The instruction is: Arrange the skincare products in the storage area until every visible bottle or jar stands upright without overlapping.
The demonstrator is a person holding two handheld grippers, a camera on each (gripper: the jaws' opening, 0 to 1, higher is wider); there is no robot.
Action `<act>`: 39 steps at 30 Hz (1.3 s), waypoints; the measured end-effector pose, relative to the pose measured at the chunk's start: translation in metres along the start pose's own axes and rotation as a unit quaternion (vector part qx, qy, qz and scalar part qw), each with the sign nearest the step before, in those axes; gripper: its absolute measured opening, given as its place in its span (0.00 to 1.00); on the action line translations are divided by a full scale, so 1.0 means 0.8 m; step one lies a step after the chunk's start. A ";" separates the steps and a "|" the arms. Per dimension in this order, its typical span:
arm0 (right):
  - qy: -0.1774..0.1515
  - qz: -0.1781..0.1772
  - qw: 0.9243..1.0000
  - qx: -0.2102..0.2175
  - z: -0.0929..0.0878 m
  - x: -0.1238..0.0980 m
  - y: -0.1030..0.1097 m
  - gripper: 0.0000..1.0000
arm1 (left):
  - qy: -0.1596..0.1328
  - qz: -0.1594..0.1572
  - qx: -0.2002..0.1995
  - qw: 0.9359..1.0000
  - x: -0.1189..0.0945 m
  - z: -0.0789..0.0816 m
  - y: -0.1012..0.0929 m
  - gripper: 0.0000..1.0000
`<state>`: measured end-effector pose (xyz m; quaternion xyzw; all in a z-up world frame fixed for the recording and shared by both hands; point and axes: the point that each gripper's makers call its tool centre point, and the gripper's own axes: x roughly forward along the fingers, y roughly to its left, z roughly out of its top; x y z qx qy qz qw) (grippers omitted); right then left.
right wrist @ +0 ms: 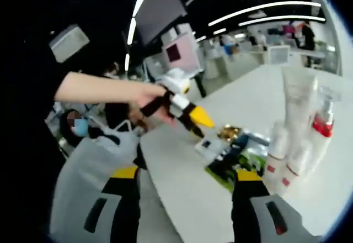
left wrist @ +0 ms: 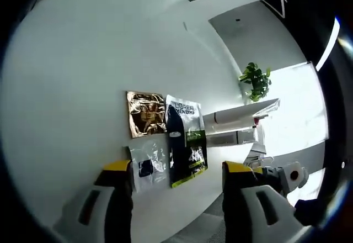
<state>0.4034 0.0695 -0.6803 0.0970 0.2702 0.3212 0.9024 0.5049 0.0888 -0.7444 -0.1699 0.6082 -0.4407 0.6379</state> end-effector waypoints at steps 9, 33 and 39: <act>0.027 -0.025 0.999 -0.022 -0.005 0.110 -0.045 0.28 | -0.010 -0.018 -0.026 0.999 0.001 0.001 0.000 0.60; 0.072 -0.062 0.995 -0.017 -0.044 0.153 -0.070 0.29 | -0.002 -0.036 -0.032 0.999 0.005 0.005 -0.006 0.63; 0.084 -0.065 0.994 -0.037 -0.046 0.155 -0.072 0.27 | -0.008 -0.019 -0.021 1.000 -0.001 0.008 0.004 0.64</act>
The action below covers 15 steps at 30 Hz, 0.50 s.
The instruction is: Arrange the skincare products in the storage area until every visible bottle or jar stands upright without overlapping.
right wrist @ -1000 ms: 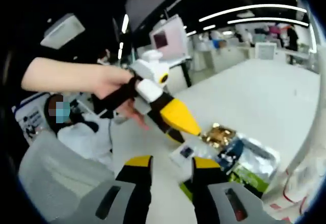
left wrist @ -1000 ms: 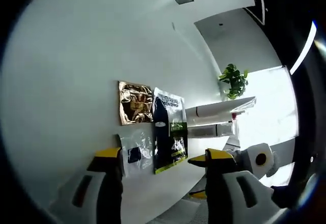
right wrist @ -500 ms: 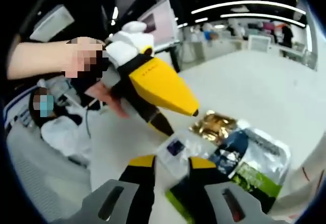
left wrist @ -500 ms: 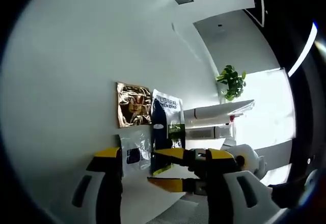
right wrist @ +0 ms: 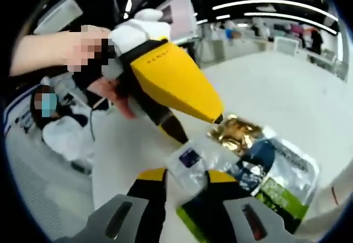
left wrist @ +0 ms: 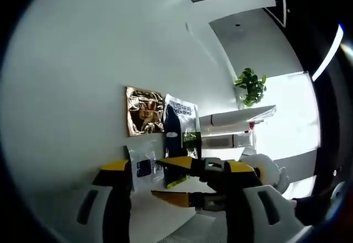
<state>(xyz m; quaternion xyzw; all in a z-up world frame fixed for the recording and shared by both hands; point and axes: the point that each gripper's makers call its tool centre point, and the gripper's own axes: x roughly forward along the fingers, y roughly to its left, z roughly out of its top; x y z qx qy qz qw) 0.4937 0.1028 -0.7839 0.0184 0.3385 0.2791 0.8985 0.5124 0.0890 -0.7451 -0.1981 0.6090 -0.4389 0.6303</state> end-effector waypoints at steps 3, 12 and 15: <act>-0.002 -0.001 1.000 0.001 0.000 0.000 -0.001 0.26 | -0.019 0.007 0.005 1.000 -0.016 0.013 0.005 0.63; -0.007 0.018 0.999 0.040 0.005 -0.009 0.012 0.42 | -0.073 0.035 0.047 0.996 -0.061 0.016 0.010 0.64; -0.013 0.018 0.999 0.040 0.003 -0.021 0.013 0.42 | -0.066 0.034 0.051 0.996 -0.060 -0.002 0.010 0.66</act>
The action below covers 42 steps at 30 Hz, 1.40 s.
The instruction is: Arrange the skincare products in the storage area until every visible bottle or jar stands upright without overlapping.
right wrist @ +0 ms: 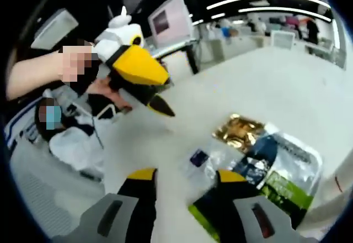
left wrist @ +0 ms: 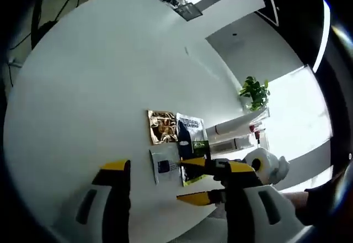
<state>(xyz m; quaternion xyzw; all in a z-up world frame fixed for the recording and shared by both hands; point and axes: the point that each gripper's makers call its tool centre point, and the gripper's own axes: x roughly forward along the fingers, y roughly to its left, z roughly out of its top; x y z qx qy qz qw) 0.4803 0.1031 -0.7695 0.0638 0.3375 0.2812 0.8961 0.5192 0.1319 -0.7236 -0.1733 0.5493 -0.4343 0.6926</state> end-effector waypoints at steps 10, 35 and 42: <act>-0.012 -0.009 1.000 0.027 -0.005 -0.064 -0.007 0.48 | -0.038 -0.014 0.081 0.996 -0.007 -0.020 -0.036 0.78; -0.039 -0.068 0.997 0.020 -0.020 -0.282 -0.001 0.92 | -0.110 0.018 0.274 0.955 -0.076 -0.071 -0.125 0.99; -0.038 -0.093 0.995 0.013 -0.040 -0.341 -0.008 0.99 | -0.094 0.051 0.256 0.961 -0.108 -0.101 -0.103 0.99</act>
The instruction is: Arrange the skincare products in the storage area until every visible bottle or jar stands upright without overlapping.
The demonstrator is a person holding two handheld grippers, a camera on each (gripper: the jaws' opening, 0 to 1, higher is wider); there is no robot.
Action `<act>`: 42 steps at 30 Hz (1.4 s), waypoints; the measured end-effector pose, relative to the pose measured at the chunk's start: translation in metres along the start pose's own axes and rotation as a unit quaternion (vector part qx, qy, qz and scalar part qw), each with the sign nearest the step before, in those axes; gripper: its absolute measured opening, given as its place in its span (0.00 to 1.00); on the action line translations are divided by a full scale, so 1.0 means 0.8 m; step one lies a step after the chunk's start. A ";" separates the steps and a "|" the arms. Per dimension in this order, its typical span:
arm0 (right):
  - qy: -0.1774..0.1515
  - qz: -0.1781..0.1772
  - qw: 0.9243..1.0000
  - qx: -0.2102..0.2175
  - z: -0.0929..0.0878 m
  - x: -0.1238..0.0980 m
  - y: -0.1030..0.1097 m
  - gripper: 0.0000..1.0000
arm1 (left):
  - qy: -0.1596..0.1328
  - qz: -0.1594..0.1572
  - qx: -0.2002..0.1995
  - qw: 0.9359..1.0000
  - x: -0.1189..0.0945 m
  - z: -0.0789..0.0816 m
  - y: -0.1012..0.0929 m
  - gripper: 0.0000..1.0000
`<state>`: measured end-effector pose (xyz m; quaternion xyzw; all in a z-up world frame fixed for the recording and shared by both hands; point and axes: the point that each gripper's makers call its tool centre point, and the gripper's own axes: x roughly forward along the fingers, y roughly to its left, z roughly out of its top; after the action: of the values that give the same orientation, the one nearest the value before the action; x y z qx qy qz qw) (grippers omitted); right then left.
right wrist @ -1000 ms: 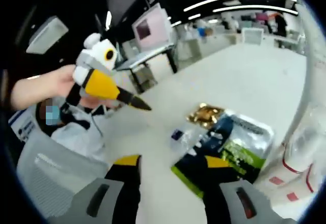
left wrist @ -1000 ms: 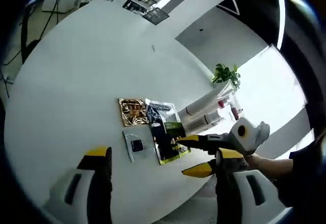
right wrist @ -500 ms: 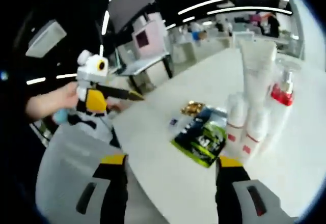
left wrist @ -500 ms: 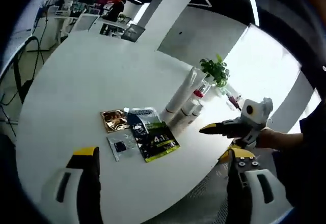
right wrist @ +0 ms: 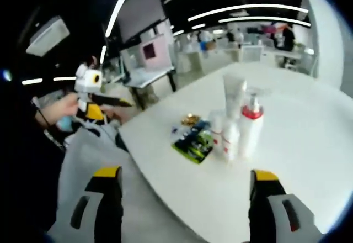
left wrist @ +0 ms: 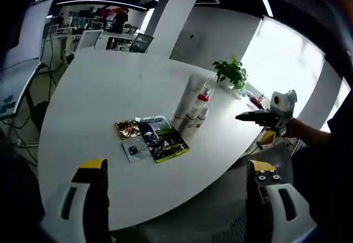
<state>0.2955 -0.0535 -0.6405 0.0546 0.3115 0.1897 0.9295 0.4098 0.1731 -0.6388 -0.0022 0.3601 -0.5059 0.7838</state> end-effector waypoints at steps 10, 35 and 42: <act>-0.044 -0.071 0.996 0.034 -0.017 -0.091 -0.047 0.99 | -0.013 0.025 -0.039 0.999 -0.041 -0.020 0.002 0.99; -0.031 -0.064 0.995 0.068 -0.049 -0.082 -0.028 0.99 | 0.022 0.017 -0.026 0.999 -0.027 -0.040 -0.023 0.99; -0.029 -0.066 0.995 0.070 -0.051 -0.082 -0.030 0.99 | 0.028 0.011 -0.018 0.999 -0.019 -0.037 -0.025 0.99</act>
<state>0.2307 -0.1018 -0.6422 0.1044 0.2996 0.1036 0.9427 0.3733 0.1861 -0.6446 0.0016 0.3907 -0.4905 0.7790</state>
